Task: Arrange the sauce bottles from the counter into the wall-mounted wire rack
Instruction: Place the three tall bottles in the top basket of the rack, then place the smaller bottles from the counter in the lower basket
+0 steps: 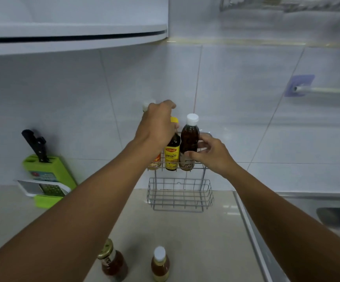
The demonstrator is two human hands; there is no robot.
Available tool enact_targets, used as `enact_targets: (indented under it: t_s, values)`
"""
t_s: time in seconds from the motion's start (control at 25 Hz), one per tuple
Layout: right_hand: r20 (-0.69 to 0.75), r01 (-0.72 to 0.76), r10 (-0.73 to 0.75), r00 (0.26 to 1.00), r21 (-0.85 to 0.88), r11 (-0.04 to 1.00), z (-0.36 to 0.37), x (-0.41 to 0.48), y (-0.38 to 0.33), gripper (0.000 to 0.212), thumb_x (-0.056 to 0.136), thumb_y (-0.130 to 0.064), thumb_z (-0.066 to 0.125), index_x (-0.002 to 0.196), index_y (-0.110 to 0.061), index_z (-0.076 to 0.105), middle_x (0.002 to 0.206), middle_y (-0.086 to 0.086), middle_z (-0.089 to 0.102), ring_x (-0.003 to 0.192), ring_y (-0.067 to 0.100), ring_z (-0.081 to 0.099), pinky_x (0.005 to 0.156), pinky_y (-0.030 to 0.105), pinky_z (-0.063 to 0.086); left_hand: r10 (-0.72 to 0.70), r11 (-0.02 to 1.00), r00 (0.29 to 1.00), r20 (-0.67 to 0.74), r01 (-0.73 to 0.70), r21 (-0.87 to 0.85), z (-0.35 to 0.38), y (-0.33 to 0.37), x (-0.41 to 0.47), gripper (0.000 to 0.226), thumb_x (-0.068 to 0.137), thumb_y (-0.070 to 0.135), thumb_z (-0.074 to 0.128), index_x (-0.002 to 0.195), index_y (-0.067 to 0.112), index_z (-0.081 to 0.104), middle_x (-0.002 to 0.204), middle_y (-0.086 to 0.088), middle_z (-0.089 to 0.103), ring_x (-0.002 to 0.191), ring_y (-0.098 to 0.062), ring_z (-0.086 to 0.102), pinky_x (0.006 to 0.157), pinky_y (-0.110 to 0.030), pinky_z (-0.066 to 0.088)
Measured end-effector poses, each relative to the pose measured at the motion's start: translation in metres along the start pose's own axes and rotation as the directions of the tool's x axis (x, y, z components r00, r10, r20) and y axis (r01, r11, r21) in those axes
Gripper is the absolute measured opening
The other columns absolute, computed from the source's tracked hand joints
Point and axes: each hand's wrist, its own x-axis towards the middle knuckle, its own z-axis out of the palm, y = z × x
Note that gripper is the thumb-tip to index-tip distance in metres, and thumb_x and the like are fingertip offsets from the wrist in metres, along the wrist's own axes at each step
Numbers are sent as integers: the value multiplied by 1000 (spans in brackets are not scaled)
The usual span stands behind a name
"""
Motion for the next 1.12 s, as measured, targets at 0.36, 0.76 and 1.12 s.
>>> enact_targets:
  t_s: [0.36, 0.76, 1.12]
  values:
    - [-21, -57, 57, 998, 7, 998, 15, 0, -2, 53, 73, -38, 88, 122, -31, 70, 108, -9, 77, 92, 12, 76, 87, 43, 64, 41, 992, 999, -12, -39, 123, -7, -5, 2, 43, 91, 2, 67, 130, 19, 60, 112, -10, 66, 75, -14, 54, 69, -27, 42]
    - [-188, -44, 39, 981, -24, 999, 22, -30, -5, 70, 79, -24, 86, 140, -21, 54, 124, -3, 64, 114, 13, 61, 99, 29, 50, 322, 947, 946, -34, -322, 6, -51, -30, -47, 27, 90, 28, 66, 117, 29, 68, 99, 9, 73, 84, -10, 68, 71, -29, 57]
    - [172, 344, -329, 929, -65, 937, 123, -127, -63, 27, 83, -8, 71, 108, -17, 73, 100, -2, 67, 87, 12, 64, 75, 24, 53, -179, 973, 805, 566, 231, -21, -55, -227, -178, 50, 88, -15, 51, 117, 24, 63, 109, -6, 67, 86, -17, 64, 79, -25, 55]
